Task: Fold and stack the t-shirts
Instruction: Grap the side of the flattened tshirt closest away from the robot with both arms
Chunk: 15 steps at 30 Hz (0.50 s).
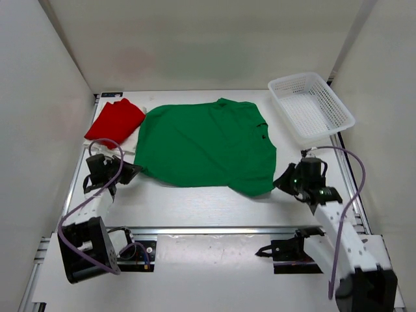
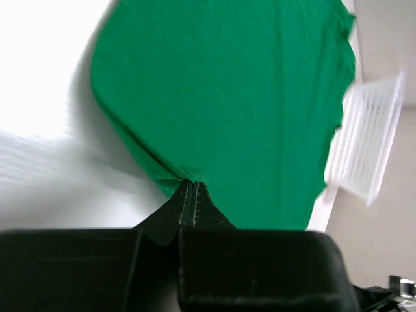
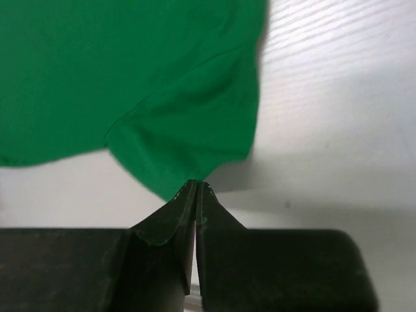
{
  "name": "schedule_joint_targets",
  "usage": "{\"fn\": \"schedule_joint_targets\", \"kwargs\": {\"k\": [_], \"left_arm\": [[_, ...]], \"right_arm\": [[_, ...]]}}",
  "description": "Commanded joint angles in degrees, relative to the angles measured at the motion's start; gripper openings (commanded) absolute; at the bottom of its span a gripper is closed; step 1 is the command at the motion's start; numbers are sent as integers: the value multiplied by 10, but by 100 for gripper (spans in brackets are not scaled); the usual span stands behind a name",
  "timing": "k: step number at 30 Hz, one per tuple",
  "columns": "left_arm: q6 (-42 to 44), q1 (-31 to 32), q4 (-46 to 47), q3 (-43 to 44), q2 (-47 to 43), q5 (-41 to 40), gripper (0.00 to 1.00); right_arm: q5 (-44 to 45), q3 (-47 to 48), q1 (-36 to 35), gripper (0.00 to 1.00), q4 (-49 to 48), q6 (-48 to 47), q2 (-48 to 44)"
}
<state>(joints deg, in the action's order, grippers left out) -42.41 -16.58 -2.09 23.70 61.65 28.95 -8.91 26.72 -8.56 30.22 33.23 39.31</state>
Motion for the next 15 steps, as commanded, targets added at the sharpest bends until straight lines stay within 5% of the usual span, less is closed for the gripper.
{"fn": "schedule_joint_targets", "kwargs": {"k": [1,15], "left_arm": [[-55,22,66,30,24,-50,0],[-89,13,141,98,168,-95,0]], "right_arm": [[-58,45,39,0,-145,-39,114],[-47,308,69,0,-227,-78,464]]}}
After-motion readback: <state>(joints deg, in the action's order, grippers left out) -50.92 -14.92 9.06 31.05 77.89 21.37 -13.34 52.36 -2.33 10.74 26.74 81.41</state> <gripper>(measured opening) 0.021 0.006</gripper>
